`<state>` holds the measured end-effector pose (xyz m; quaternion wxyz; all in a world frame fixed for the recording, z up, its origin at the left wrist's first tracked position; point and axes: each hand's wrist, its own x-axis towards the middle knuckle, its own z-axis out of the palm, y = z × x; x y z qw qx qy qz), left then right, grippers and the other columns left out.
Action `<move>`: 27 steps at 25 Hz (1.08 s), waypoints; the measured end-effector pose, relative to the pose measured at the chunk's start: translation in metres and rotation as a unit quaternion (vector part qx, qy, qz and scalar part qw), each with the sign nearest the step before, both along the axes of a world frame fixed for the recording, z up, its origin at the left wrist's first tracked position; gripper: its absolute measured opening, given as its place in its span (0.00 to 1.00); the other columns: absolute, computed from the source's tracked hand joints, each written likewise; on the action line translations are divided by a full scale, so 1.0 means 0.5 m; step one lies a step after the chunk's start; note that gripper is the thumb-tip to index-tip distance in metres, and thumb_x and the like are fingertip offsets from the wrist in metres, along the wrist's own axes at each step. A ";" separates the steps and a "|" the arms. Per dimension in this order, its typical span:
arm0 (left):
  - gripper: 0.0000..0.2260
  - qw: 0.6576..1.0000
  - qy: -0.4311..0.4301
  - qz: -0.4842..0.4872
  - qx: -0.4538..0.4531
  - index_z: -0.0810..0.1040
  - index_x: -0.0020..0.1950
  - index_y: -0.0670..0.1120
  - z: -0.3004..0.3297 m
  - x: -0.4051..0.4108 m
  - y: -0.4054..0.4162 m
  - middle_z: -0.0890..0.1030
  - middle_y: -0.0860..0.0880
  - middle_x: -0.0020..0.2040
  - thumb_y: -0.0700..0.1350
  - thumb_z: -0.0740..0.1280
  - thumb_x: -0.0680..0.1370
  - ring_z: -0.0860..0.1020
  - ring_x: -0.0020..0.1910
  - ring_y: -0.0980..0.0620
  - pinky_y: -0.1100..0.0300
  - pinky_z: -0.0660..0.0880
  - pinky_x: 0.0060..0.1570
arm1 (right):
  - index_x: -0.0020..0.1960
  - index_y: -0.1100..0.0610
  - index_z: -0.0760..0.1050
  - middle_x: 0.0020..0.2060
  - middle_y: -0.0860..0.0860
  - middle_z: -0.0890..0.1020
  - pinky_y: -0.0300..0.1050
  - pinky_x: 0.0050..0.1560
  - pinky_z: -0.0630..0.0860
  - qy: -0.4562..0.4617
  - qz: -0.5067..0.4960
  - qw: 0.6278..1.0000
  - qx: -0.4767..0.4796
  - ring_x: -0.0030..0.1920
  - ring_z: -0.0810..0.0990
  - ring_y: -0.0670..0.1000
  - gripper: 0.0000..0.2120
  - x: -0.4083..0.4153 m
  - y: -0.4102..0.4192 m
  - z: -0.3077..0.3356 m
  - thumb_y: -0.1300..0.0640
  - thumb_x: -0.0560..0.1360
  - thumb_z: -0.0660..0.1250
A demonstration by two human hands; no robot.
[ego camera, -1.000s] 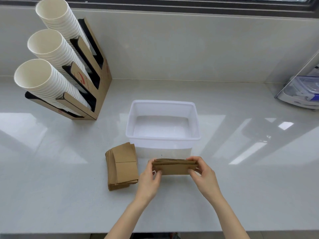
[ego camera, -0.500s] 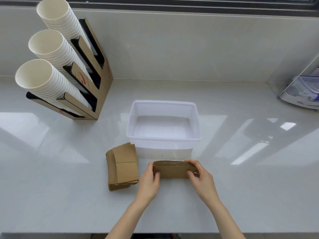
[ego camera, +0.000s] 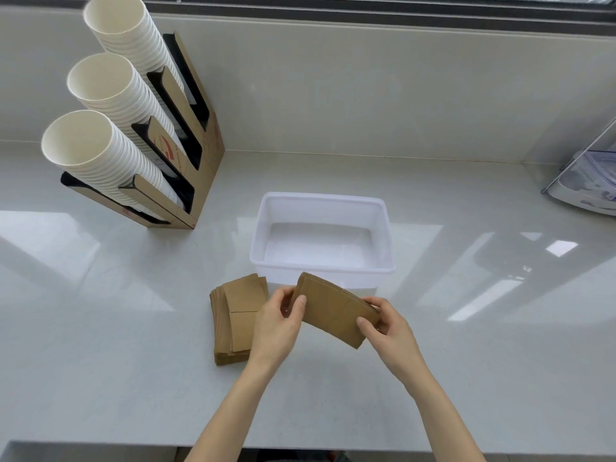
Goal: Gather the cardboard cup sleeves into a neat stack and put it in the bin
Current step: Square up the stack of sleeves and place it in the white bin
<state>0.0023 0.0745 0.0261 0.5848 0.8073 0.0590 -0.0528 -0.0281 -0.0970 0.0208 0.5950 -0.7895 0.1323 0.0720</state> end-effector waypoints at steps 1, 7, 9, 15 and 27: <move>0.08 1.000 -0.008 0.012 -0.011 0.76 0.54 0.46 0.005 0.002 0.006 0.79 0.57 0.44 0.44 0.62 0.76 0.76 0.45 0.61 0.80 0.70 0.41 | 0.52 0.49 0.73 0.48 0.48 0.81 0.35 0.42 0.73 0.007 0.009 1.000 0.008 0.46 0.78 0.53 0.09 0.002 0.008 0.005 0.60 0.74 0.63; 0.09 0.998 -0.005 0.064 -0.024 0.77 0.55 0.47 0.027 0.025 0.067 0.80 0.54 0.46 0.44 0.61 0.77 0.76 0.45 0.59 0.71 0.71 0.43 | 0.49 0.52 0.74 0.42 0.48 0.78 0.30 0.41 0.74 0.066 0.091 0.991 0.078 0.39 0.75 0.48 0.04 0.019 0.061 0.034 0.55 0.77 0.60; 0.10 0.998 0.011 0.061 -0.030 0.77 0.56 0.46 0.028 0.035 0.094 0.80 0.49 0.48 0.43 0.61 0.77 0.76 0.47 0.52 0.65 0.71 0.46 | 0.51 0.52 0.74 0.42 0.47 0.78 0.35 0.44 0.74 0.078 0.122 0.986 0.078 0.39 0.75 0.47 0.06 0.028 0.084 0.037 0.55 0.77 0.59; 0.06 0.996 0.024 0.088 -0.005 0.76 0.47 0.54 0.019 0.061 0.154 0.78 0.54 0.43 0.44 0.63 0.75 0.74 0.42 0.53 0.61 0.72 0.44 | 0.53 0.54 0.73 0.42 0.45 0.76 0.39 0.46 0.74 0.104 0.150 0.983 0.017 0.40 0.75 0.46 0.09 0.062 0.158 0.035 0.56 0.74 0.59; 0.11 0.986 0.036 0.019 0.159 0.77 0.56 0.43 0.006 0.119 0.195 0.78 0.47 0.51 0.42 0.63 0.75 0.72 0.49 0.52 0.61 0.67 0.48 | 0.46 0.56 0.68 0.42 0.50 0.75 0.39 0.37 0.69 0.133 0.181 0.969 -0.100 0.43 0.73 0.50 0.04 0.078 0.233 0.008 0.56 0.73 0.59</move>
